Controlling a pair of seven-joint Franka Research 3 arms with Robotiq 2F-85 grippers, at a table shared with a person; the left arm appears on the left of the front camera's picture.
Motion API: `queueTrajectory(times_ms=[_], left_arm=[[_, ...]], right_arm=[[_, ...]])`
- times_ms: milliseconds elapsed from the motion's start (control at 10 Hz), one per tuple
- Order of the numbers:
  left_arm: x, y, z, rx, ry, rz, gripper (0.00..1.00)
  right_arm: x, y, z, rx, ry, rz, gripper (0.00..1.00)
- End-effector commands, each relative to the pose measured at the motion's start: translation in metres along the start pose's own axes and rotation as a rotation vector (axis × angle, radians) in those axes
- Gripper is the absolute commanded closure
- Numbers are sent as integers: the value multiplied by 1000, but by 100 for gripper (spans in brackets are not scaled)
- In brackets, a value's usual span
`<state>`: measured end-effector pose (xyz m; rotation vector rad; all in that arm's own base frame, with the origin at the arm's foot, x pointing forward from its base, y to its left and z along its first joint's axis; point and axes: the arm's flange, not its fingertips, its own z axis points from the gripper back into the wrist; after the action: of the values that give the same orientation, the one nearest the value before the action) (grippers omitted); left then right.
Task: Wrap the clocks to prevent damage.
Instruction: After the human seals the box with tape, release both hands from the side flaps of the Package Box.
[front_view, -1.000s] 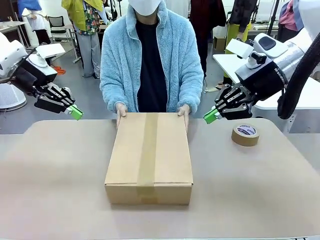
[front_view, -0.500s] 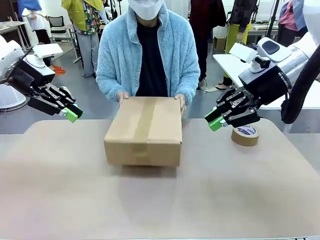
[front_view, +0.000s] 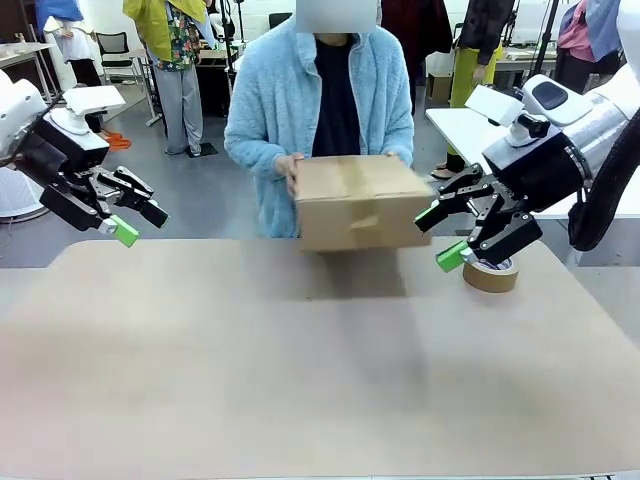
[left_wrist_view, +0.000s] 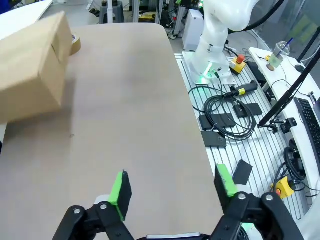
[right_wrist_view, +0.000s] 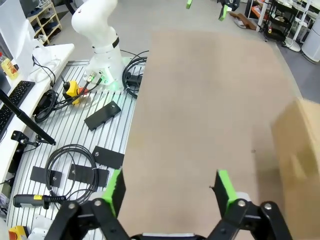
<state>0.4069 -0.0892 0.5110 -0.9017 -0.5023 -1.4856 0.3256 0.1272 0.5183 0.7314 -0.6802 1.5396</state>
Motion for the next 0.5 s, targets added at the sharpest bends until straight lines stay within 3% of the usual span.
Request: queueTrajectory(times_ms=[0, 400], left_arm=[[1, -4, -2, 2, -14, -12, 0], [-1, -6, -5, 7, -24, -10, 0]], right_arm=[[-5, 4, -1, 21, 10, -9, 0], [-4, 5, -4, 37, 41, -46, 0]])
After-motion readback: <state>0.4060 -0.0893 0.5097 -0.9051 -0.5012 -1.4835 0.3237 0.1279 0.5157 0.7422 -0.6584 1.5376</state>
